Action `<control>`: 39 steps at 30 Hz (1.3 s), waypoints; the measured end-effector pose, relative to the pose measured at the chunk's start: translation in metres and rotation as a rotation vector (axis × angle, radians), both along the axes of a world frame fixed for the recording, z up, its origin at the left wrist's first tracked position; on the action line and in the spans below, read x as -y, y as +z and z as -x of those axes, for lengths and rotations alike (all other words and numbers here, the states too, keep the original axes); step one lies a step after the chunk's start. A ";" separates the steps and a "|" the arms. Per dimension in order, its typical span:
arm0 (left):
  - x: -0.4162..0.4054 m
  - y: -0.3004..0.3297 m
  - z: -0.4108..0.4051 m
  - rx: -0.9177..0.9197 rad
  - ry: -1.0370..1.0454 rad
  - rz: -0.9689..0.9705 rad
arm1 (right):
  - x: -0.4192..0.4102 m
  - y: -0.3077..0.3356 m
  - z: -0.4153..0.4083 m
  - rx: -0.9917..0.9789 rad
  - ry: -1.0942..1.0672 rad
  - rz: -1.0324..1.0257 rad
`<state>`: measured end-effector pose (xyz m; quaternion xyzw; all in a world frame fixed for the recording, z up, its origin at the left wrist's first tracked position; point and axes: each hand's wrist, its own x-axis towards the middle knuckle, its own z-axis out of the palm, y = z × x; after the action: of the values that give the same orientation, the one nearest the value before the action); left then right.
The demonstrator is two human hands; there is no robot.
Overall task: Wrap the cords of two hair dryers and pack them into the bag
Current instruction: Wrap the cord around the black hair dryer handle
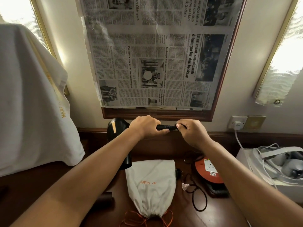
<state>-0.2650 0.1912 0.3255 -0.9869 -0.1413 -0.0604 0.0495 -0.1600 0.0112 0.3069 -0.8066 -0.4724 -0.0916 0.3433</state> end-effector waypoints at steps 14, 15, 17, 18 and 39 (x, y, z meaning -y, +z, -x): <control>0.004 0.004 0.002 0.130 0.094 0.147 | -0.009 -0.036 0.029 -0.465 -0.128 -0.274; 0.004 0.005 0.003 0.134 0.088 0.142 | -0.010 -0.039 0.029 -0.607 -0.111 -0.282; 0.005 0.005 0.004 0.145 0.084 0.153 | -0.008 -0.042 0.031 -0.893 -0.032 -0.343; 0.005 0.005 0.004 0.152 0.083 0.167 | -0.007 -0.042 0.032 -0.993 0.020 -0.371; 0.017 0.030 0.007 0.177 -0.117 0.350 | 0.004 -0.021 -0.001 -0.848 -0.046 -0.053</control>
<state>-0.2721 0.1740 0.3557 -0.9778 -0.0957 -0.1244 -0.1389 -0.1588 0.0072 0.2861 -0.7741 -0.2687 0.2284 0.5257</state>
